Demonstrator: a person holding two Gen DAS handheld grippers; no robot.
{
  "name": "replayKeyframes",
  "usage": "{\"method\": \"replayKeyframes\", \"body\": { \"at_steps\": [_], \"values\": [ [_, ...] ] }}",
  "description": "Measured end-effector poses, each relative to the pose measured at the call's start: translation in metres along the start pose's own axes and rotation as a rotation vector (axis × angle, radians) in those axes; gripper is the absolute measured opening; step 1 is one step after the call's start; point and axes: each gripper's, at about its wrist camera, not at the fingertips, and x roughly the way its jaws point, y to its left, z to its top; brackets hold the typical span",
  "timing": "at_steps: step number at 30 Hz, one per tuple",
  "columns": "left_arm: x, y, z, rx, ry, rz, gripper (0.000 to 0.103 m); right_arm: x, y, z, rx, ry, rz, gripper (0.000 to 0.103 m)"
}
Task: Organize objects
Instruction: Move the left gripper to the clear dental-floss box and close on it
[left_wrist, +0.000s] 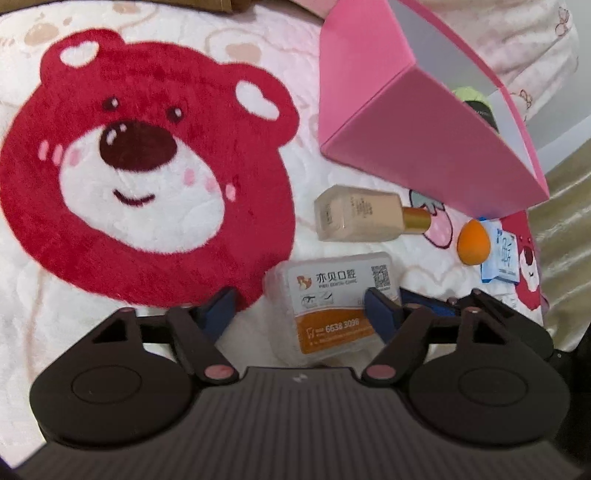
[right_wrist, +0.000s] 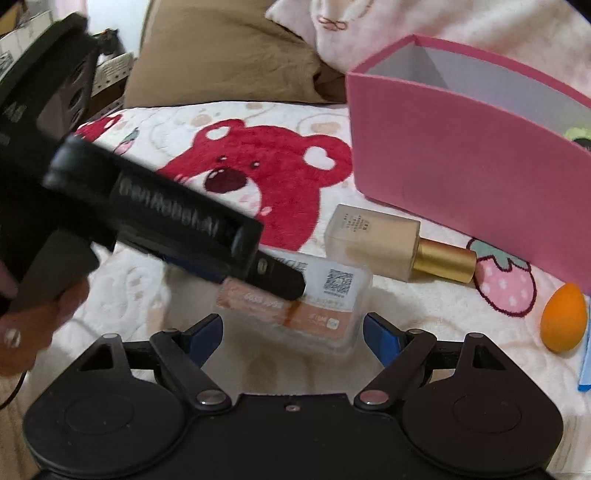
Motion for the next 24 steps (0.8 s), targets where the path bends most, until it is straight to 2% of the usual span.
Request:
{"method": "replayKeyframes", "body": {
  "at_steps": [2, 12, 18, 22, 24],
  "values": [
    [0.001, 0.001, -0.002, -0.031, 0.005, -0.045, 0.060, 0.004, -0.003, 0.000, 0.025, 0.013, 0.015, 0.088],
    [0.003, 0.003, -0.006, -0.110, 0.018, -0.079, 0.057, 0.005, -0.001, -0.005, 0.051, 0.013, 0.002, 0.096],
    [0.004, -0.005, -0.011, -0.086, 0.012, -0.063, 0.057, 0.012, -0.003, -0.007, 0.072, 0.011, -0.008, 0.099],
    [0.002, -0.018, -0.013, 0.013, 0.017, -0.022, 0.057, 0.013, -0.001, -0.007, 0.039, 0.040, -0.031, 0.099],
    [0.001, -0.020, -0.014, 0.020, 0.018, -0.017, 0.057, 0.011, 0.001, -0.007, 0.016, 0.046, -0.048, 0.099]
  ]
}}
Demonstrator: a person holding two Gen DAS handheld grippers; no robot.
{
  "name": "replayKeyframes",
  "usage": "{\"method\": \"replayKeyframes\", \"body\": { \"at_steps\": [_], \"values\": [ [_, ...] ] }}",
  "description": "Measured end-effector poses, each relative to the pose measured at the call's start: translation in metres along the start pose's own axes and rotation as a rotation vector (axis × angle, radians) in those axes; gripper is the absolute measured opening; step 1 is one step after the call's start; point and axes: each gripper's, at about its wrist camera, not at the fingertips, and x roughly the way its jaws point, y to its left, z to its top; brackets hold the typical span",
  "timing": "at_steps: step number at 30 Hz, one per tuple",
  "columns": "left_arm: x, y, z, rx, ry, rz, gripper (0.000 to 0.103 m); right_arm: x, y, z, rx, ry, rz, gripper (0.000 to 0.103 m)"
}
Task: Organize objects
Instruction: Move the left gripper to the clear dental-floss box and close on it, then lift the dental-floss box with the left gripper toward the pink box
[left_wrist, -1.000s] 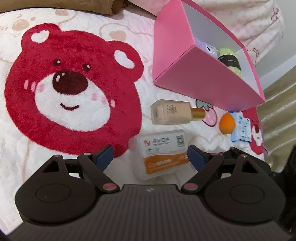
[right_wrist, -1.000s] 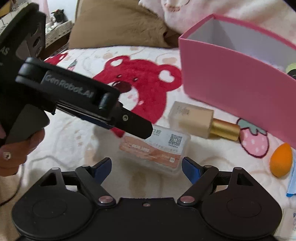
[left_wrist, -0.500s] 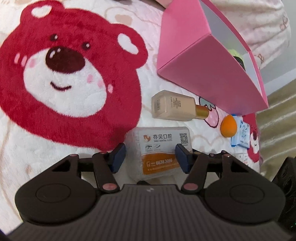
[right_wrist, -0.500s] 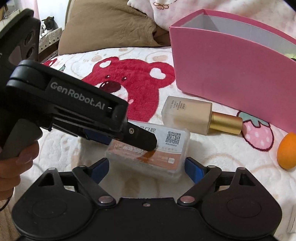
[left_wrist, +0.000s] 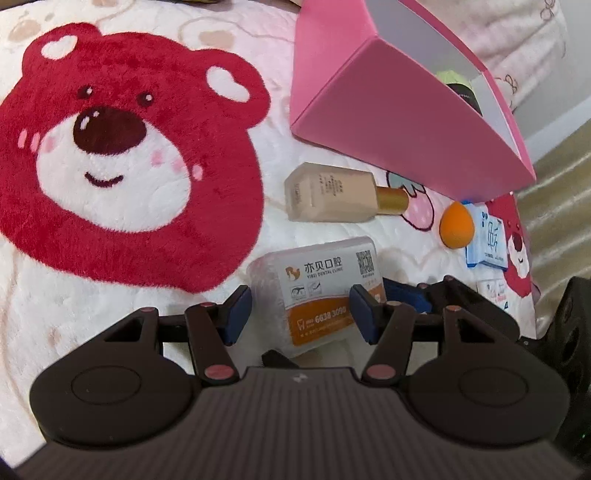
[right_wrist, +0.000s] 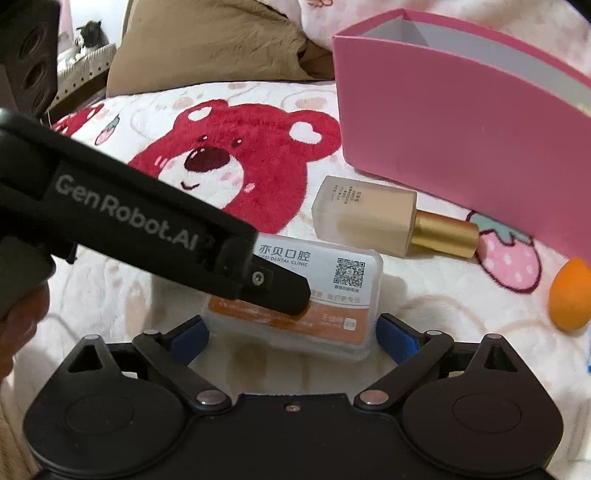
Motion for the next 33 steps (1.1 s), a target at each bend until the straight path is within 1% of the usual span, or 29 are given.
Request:
{"method": "replayKeyframes", "body": {
  "at_steps": [3, 5, 13, 22, 29, 33],
  "values": [
    [-0.001, 0.002, -0.001, -0.009, -0.005, -0.004, 0.057, -0.002, -0.002, 0.000, 0.003, 0.003, 0.001, 0.098],
    [-0.002, 0.002, -0.002, -0.017, -0.013, -0.011, 0.055, -0.004, -0.002, -0.002, 0.000, -0.006, 0.008, 0.094],
    [-0.013, -0.010, -0.008, -0.004, -0.023, -0.039, 0.054, -0.023, 0.001, -0.004, -0.051, -0.026, -0.032, 0.094],
    [-0.033, -0.028, -0.011, 0.035, -0.068, -0.071, 0.054, -0.056, 0.000, -0.004, -0.101, -0.061, -0.042, 0.095],
    [-0.052, -0.046, -0.009, 0.051, -0.111, -0.098, 0.052, -0.081, -0.007, 0.005, -0.122, -0.105, -0.037, 0.094],
    [-0.066, -0.066, -0.002, 0.090, -0.143, -0.098, 0.052, -0.096, -0.014, 0.014, -0.114, -0.131, -0.043, 0.093]
  ]
}}
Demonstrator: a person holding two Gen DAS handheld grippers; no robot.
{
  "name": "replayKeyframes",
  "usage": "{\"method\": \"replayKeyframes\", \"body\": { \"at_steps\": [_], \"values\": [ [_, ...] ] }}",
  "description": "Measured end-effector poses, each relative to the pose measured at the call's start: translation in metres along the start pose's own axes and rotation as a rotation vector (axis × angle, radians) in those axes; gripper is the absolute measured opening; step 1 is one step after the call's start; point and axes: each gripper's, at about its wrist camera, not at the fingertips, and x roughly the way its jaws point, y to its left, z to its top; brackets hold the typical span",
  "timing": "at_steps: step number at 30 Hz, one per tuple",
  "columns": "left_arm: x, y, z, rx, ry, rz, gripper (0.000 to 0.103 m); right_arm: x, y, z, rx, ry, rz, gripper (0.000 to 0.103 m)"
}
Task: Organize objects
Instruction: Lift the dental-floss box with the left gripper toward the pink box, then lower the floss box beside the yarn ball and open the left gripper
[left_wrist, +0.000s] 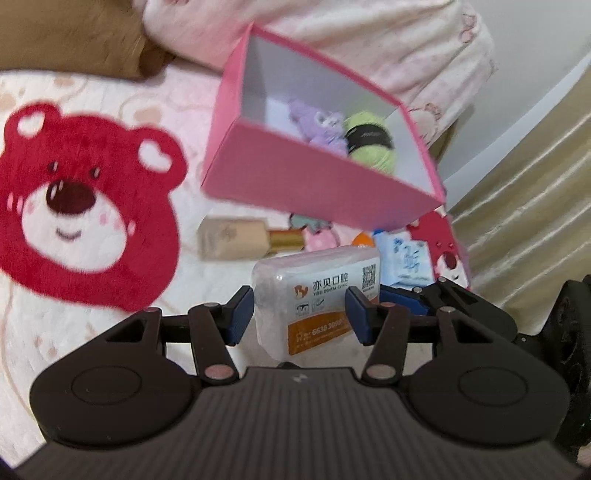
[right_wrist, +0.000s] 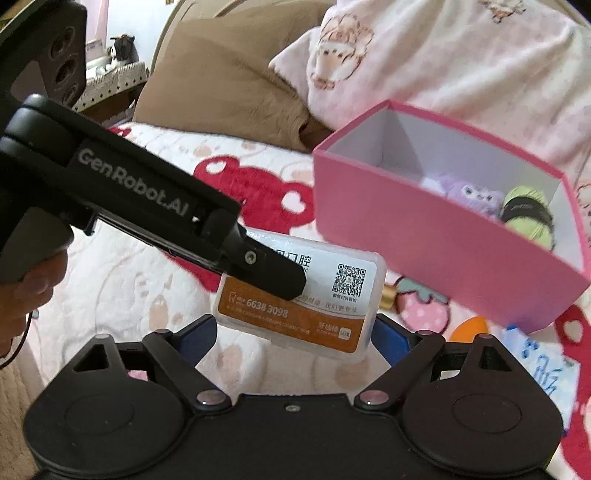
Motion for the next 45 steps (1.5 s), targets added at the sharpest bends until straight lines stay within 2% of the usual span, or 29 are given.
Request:
{"method": "replayKeyframes", "body": {
  "at_steps": [6, 11, 14, 19, 24, 28, 32, 37, 45],
  "values": [
    [-0.008, -0.036, 0.031, 0.068, -0.026, 0.011, 0.053, -0.022, -0.019, 0.023, 0.015, -0.051, -0.044, 0.091],
    [-0.006, -0.063, 0.060, 0.095, -0.031, -0.010, 0.054, -0.039, -0.042, 0.045, 0.037, -0.079, -0.083, 0.089],
    [0.001, -0.078, 0.070, 0.113, 0.007, 0.009, 0.054, -0.045, -0.054, 0.052, 0.040, -0.062, -0.093, 0.084],
    [0.013, -0.097, 0.071, 0.146, 0.017, 0.009, 0.054, -0.049, -0.068, 0.050, 0.062, -0.054, -0.125, 0.083],
    [0.029, -0.104, 0.093, 0.114, 0.039, -0.041, 0.054, -0.054, -0.085, 0.061, 0.063, -0.052, -0.181, 0.081],
    [0.041, -0.110, 0.113, 0.124, 0.038, -0.053, 0.054, -0.052, -0.109, 0.080, 0.100, -0.037, -0.160, 0.081],
    [0.065, -0.106, 0.134, 0.095, 0.063, -0.054, 0.054, -0.036, -0.134, 0.099, 0.135, 0.020, -0.154, 0.080],
    [0.109, -0.093, 0.155, 0.023, 0.133, -0.042, 0.054, 0.001, -0.173, 0.115, 0.248, 0.144, -0.101, 0.080],
    [0.171, -0.058, 0.159, -0.102, 0.238, -0.035, 0.054, 0.065, -0.210, 0.122, 0.377, 0.366, -0.058, 0.079]
  ]
}}
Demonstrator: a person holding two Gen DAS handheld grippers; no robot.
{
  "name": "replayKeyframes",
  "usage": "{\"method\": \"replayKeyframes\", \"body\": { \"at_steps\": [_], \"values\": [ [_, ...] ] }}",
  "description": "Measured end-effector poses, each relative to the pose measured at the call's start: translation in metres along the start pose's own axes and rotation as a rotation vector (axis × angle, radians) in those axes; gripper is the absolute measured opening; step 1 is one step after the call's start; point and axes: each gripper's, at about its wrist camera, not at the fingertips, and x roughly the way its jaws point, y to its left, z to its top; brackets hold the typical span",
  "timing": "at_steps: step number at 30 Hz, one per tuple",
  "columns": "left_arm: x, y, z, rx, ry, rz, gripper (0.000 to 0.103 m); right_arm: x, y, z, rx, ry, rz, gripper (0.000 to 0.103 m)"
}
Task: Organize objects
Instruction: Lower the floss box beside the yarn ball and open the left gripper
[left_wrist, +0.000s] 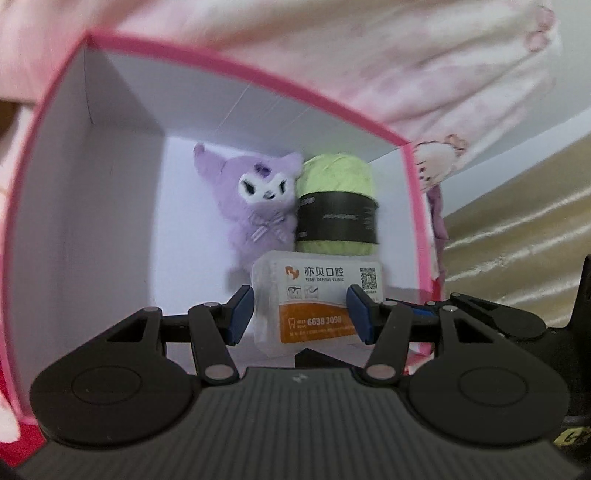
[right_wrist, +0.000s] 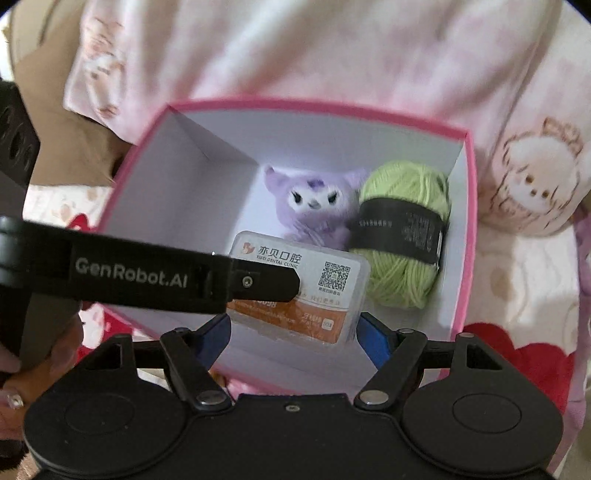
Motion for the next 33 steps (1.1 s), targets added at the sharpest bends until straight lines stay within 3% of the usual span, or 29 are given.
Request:
{"method": "replayKeyframes", "body": {
  "at_steps": [5, 12, 18, 21, 24, 26, 27, 29, 33],
  "values": [
    [0.025, 0.013, 0.000, -0.050, 0.042, -0.007, 0.054, 0.022, -0.004, 0.006, 0.013, 0.089, -0.031, 0.078],
    [0.037, 0.014, 0.004, -0.050, 0.036, 0.005, 0.052, 0.040, 0.005, 0.011, -0.059, 0.155, -0.127, 0.071],
    [0.049, 0.018, 0.002, -0.082, 0.041, 0.027, 0.049, 0.048, -0.005, 0.007, -0.022, 0.179, -0.141, 0.057],
    [0.055, 0.018, 0.000, -0.120, 0.046, 0.013, 0.049, 0.042, -0.013, 0.006, 0.029, 0.195, -0.141, 0.056],
    [0.056, 0.012, -0.001, -0.119, 0.035, 0.014, 0.048, 0.033, -0.016, 0.003, 0.032, 0.187, -0.143, 0.056],
    [0.057, 0.008, -0.001, -0.111, 0.036, 0.035, 0.035, 0.025, -0.012, -0.001, 0.000, 0.170, -0.158, 0.057],
    [0.060, 0.006, -0.002, -0.106, 0.045, 0.040, 0.033, 0.021, -0.010, -0.002, -0.024, 0.152, -0.183, 0.057],
    [0.065, 0.007, -0.004, -0.110, 0.067, 0.029, 0.034, 0.015, -0.007, -0.004, -0.064, 0.119, -0.228, 0.058],
    [0.071, 0.006, -0.005, -0.111, 0.078, 0.017, 0.032, 0.005, -0.014, -0.002, -0.063, 0.093, -0.201, 0.056]
  ]
}}
